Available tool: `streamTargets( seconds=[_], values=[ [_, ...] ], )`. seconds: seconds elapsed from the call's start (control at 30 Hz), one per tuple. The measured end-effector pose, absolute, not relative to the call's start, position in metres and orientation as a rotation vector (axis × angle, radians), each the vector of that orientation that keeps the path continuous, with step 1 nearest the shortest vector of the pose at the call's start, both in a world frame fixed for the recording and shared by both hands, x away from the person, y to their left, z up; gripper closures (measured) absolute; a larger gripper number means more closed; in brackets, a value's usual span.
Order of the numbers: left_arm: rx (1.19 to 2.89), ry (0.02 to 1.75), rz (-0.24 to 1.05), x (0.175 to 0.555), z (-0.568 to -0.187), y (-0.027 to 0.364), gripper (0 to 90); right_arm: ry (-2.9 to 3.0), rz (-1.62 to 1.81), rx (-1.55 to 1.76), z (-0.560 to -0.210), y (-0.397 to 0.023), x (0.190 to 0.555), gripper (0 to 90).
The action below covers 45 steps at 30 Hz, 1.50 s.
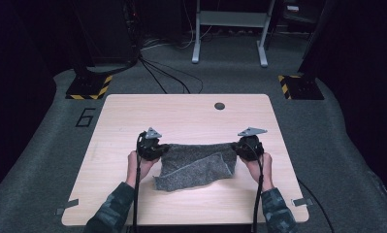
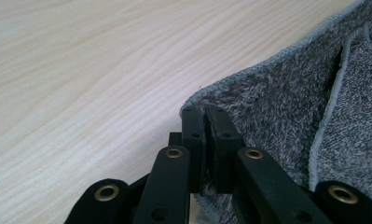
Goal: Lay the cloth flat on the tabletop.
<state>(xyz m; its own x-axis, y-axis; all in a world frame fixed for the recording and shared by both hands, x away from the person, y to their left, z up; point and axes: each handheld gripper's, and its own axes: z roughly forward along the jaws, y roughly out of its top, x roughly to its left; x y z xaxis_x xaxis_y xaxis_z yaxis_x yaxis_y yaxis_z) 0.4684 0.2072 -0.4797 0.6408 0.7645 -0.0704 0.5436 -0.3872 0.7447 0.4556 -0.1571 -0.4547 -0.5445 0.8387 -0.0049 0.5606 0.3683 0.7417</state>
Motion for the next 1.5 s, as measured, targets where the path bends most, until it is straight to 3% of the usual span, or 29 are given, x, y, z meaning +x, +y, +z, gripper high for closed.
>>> streamTargets(
  seconds=[0.17,0.27,0.43,0.47,0.53,0.6,0.7,0.83,1.2,1.37,1.43,1.5],
  values=[
    [2.121,1.060,0.380,0.501,-0.485,0.205,87.4,2.247,0.958,1.243,-0.461,-0.150,0.488,88.1],
    [2.088,1.099,0.407,0.532,-0.467,0.207,87.8,2.213,0.946,1.248,-0.447,-0.147,0.517,88.3],
    [1.979,1.052,0.604,0.555,-0.385,0.210,87.8,2.084,0.949,1.157,-0.375,-0.135,0.550,88.4],
    [1.979,1.052,0.604,0.555,-0.385,0.210,87.8,2.049,0.971,1.122,-0.357,-0.134,0.551,88.4],
    [1.926,0.957,0.750,0.542,-0.333,0.212,87.8,1.996,1.005,1.046,-0.321,-0.134,0.545,88.4],
    [1.897,0.906,0.800,0.530,-0.315,0.215,87.8,1.955,1.049,0.984,-0.296,-0.136,0.534,88.3],
    [1.905,0.864,0.794,0.515,-0.316,0.218,87.8,1.938,1.094,0.950,-0.285,-0.139,0.513,88.3],
    [1.961,0.819,0.753,0.492,-0.349,0.217,87.7,1.998,1.079,0.913,-0.311,-0.141,0.488,88.1],
    [2.049,0.829,0.478,0.419,-0.462,0.222,86.1,2.241,1.085,0.995,-0.430,-0.143,0.415,86.4],
    [2.065,0.851,0.413,0.399,-0.487,0.227,84.5,2.310,1.082,1.049,-0.463,-0.150,0.392,83.5],
    [2.067,0.865,0.360,0.394,-0.493,0.230,81.4,2.327,1.082,1.053,-0.468,-0.152,0.385,81.0],
    [2.092,0.877,0.308,0.390,-0.495,0.233,70.9,2.335,1.089,1.069,-0.471,-0.157,0.379,77.1]
  ],
)
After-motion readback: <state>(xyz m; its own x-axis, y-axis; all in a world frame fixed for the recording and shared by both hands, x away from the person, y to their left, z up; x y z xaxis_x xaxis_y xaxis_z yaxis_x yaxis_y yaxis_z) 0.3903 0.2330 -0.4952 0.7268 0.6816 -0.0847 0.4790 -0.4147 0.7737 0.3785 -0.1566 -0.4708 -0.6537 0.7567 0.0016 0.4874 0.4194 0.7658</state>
